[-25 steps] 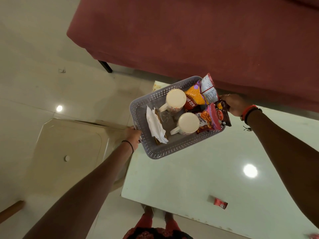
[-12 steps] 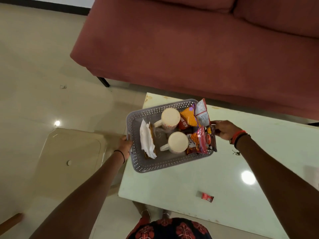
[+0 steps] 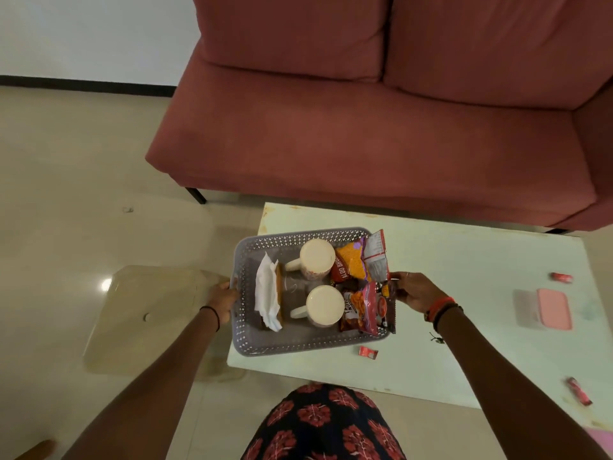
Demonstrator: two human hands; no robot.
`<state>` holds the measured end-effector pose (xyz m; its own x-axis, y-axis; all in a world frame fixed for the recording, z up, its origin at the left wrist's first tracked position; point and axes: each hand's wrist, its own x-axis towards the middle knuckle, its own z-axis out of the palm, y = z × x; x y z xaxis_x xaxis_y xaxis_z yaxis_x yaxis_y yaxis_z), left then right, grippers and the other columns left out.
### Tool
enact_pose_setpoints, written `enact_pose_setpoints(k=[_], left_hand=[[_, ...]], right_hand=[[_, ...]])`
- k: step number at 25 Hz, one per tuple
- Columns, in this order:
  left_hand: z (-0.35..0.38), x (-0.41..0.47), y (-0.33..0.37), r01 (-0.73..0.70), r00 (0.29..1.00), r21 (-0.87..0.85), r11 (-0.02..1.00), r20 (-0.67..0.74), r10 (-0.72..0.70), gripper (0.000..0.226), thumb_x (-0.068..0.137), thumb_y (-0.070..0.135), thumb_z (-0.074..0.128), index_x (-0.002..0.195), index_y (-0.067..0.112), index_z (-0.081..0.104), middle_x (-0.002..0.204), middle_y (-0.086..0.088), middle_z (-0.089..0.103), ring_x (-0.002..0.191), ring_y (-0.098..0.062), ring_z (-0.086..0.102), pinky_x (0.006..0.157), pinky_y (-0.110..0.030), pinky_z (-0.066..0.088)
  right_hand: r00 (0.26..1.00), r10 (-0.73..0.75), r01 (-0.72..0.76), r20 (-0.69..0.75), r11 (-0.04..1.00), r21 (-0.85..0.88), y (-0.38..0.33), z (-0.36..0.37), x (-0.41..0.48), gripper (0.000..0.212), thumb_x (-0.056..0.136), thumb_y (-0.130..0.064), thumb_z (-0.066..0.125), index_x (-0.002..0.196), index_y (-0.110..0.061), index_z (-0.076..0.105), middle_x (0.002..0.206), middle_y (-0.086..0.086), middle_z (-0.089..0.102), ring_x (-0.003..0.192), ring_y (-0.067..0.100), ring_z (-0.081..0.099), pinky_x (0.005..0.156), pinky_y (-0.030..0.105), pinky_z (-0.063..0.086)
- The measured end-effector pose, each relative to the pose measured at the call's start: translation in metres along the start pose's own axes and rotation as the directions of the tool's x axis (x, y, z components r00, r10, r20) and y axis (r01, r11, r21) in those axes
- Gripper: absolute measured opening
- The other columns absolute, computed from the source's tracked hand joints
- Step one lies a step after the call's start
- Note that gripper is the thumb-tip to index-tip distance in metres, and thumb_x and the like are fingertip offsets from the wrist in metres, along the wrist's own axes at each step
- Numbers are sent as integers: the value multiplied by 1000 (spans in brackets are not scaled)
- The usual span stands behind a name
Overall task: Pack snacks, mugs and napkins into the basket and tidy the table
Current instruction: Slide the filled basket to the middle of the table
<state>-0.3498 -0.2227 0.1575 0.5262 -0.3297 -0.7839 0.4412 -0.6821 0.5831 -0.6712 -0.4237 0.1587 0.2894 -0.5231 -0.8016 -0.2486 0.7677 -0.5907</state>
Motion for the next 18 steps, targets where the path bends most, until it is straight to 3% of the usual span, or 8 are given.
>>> enact_pose_setpoints(k=[4, 7, 11, 15, 18], left_hand=[[0, -47, -2, -69, 997, 49, 996, 38, 67, 33, 86, -13, 47, 117, -5, 55, 69, -8, 58, 60, -21, 54, 55, -29, 48], [5, -79, -11, -85, 994, 50, 995, 76, 81, 22, 87, -12, 48, 98, 5, 58, 65, -7, 59, 57, -19, 54, 41, -20, 49], [21, -103, -31, -82, 988, 117, 990, 143, 65, 21, 88, -6, 50, 102, 9, 54, 72, -9, 52, 65, -20, 48, 61, -32, 43], [52, -124, -48, -92, 983, 178, 980, 170, 62, 21, 90, -5, 49, 103, 10, 54, 75, -9, 53, 66, -21, 48, 73, -39, 43], [83, -138, -54, -106, 982, 213, 971, 178, 68, 17, 88, -6, 50, 94, 7, 58, 80, -12, 54, 65, -23, 49, 77, -41, 42]], right_hand=[[999, -32, 33, -25, 999, 26, 19, -14, -59, 26, 89, 18, 41, 110, 10, 54, 82, 16, 59, 69, 24, 55, 66, 28, 52], [996, -72, 73, -45, 997, 39, 33, -28, -99, 24, 90, 16, 42, 108, 9, 55, 81, 15, 59, 67, 21, 57, 60, 23, 54], [990, -92, 99, -109, 993, 66, 60, -58, -140, 22, 90, 16, 40, 105, 10, 56, 78, 15, 60, 58, 19, 60, 54, 23, 56], [978, -72, 87, -195, 994, 69, 83, -97, -166, 26, 90, 17, 34, 100, 10, 56, 50, 9, 63, 41, 15, 59, 52, 26, 52], [970, -56, 82, -237, 991, 101, 94, -130, -179, 28, 91, 16, 34, 107, 12, 57, 58, 12, 62, 44, 16, 58, 57, 28, 50]])
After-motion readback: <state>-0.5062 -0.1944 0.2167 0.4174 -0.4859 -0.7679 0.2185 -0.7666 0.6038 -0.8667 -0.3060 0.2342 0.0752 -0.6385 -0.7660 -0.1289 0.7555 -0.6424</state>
